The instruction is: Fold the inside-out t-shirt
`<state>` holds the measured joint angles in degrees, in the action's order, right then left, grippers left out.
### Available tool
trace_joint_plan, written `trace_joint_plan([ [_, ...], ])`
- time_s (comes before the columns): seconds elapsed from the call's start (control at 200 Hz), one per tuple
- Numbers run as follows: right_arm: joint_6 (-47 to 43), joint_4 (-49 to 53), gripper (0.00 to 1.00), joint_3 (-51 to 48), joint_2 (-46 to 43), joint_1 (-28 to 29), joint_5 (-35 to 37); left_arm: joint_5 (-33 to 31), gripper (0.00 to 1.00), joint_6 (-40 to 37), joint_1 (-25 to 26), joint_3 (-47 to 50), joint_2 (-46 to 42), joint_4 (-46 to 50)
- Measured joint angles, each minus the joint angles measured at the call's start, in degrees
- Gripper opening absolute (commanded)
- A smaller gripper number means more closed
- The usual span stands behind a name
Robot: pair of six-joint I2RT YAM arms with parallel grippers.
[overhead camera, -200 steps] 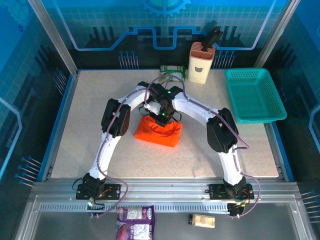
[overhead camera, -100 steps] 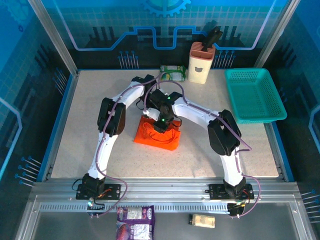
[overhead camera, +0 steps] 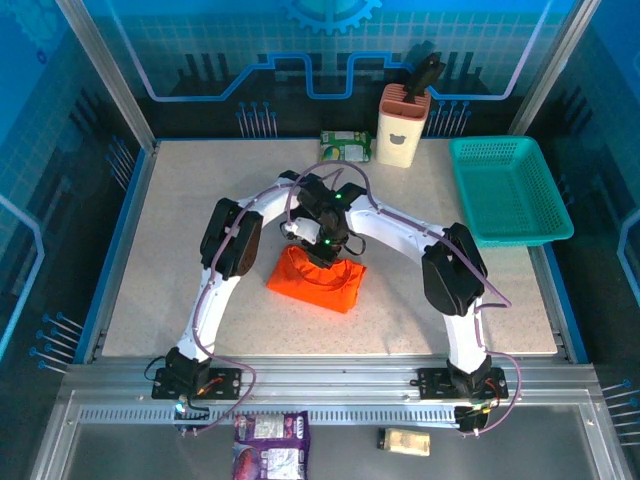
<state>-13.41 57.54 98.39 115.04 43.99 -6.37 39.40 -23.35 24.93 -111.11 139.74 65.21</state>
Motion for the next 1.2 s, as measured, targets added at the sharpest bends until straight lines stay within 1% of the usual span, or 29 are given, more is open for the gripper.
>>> trace_joint_plan([
  [0.22,-0.83,-0.59,0.0,1.64,0.52,-0.28,2.75,1.22,0.23,-0.92,-0.46,0.13,0.0,0.55],
  [0.39,-1.49,-2.43,0.0,1.86,2.8,-0.59,2.97,0.85,0.26,-1.03,-1.68,-2.67,-0.07,0.42],
  [0.435,-1.68,-3.1,0.0,1.86,3.63,-0.7,2.95,0.68,0.29,-0.81,-2.12,-3.39,-0.22,-0.28],
  [0.5,-1.92,-3.82,0.0,1.86,4.55,-0.9,2.91,0.37,0.3,-0.09,-2.84,-3.74,-0.68,-1.66],
  [0.57,-2.12,-4.52,0.0,1.86,5.27,-0.94,2.75,0.35,0.34,1.33,-3.78,-3.78,-1.51,-3.76],
  [0.68,-2.16,-5.22,0.0,1.88,6.29,-0.98,2.51,0.22,0.35,3.02,-5.25,-3.8,-3.41,-7.15],
  [0.831,-2.32,-5.88,0.0,2.23,8.0,-1.4,1.68,-1.62,0.34,5.29,-6.99,-3.74,-6.58,-10.75],
  [0.931,-2.27,-7.04,0.0,2.38,8.9,-1.99,1.25,-3.54,0.34,7.08,-7.93,-0.63,-10.23,-13.9],
  [1.031,-1.86,-8.66,0.0,2.58,10.14,-2.62,0.94,-7.43,0.34,9.7,-8.68,5.92,-15.21,-17.64],
  [1.101,-2.1,-9.01,0.08,2.62,10.95,-2.71,0.09,-9.35,0.34,12.0,-9.49,11.87,-19.06,-21.2],
  [1.201,-2.34,-9.22,0.11,2.58,11.85,-2.69,-1.09,-12.17,0.34,14.91,-10.51,20.02,-25.16,-25.75],
])
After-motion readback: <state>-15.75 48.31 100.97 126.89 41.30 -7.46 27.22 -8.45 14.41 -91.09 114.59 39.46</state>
